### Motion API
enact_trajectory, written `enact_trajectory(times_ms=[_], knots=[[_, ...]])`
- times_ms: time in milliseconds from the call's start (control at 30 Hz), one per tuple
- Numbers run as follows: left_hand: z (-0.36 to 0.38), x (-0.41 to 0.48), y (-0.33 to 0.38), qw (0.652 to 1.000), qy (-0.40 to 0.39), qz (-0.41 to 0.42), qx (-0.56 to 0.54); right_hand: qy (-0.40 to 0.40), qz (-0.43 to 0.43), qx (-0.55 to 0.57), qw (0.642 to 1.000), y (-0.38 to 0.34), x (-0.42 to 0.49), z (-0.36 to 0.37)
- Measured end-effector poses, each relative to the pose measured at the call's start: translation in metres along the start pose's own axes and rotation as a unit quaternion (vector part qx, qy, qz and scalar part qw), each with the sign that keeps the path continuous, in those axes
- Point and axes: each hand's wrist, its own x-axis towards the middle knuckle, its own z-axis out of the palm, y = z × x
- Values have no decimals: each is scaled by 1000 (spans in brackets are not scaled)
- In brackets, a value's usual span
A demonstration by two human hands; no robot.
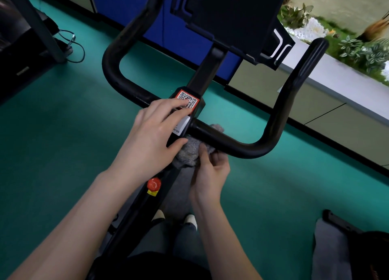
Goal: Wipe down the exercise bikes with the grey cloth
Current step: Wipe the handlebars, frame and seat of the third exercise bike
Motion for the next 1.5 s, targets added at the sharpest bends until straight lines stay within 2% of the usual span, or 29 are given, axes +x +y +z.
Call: enact_trajectory(times_ms=[133,267,467,567,733,933,1200,1500], knots=[[2,0,1,1000,3,-2,-2,-60,46,-41,996,-6,7,1],[3,1,2,1000,6,-3,-1,-80,101,-31,991,-17,10,-5],[2,2,4,1000,6,-4,7,-111,115,-40,986,-27,-13,-21],[0,1,7,1000,5,-8,11,-122,80,-74,987,-38,-21,-29],[-2,0,13,999,-5,-9,35,-159,-33,-147,976,-66,-16,-39],[-2,9,35,999,1,18,35,-172,-73,-180,966,-99,-4,-67],[31,16,100,995,-37,68,57,-75,-175,-237,953,-144,23,-136],[127,18,232,982,-96,117,114,-7,-246,-377,893,-218,52,-279]])
